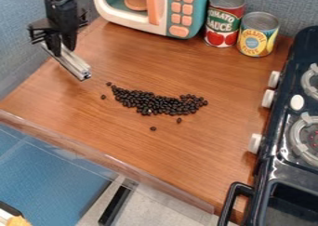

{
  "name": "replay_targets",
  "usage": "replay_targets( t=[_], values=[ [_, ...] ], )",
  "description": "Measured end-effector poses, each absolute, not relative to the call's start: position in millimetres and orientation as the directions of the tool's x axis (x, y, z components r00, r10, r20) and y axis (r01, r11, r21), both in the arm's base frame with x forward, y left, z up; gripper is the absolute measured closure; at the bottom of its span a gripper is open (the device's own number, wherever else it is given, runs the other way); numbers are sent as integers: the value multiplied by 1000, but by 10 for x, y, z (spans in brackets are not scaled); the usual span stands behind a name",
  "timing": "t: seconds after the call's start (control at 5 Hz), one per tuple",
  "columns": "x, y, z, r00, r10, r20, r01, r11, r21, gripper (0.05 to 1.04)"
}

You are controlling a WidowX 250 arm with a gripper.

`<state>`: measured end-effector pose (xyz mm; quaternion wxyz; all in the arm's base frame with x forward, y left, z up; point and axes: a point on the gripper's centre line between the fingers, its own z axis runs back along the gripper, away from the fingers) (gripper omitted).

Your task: Sweep into pile

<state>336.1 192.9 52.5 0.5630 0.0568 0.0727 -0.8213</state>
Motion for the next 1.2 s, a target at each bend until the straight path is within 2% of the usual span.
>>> replay_targets(
  t=[0.2,0.6,0.8,1.0,1.2],
  values=[
    [3260,1897,393,-407,-901,-154,914,-399,-78,754],
    [3127,1793,350,-440,-887,-137,898,-435,-68,754],
    [3058,1729,335,-452,-884,-119,892,-447,-70,692],
    [3089,1767,393,-417,-895,-158,909,-414,-57,380],
    [3114,1760,401,-375,-913,-159,927,-374,-36,107]
  ],
)
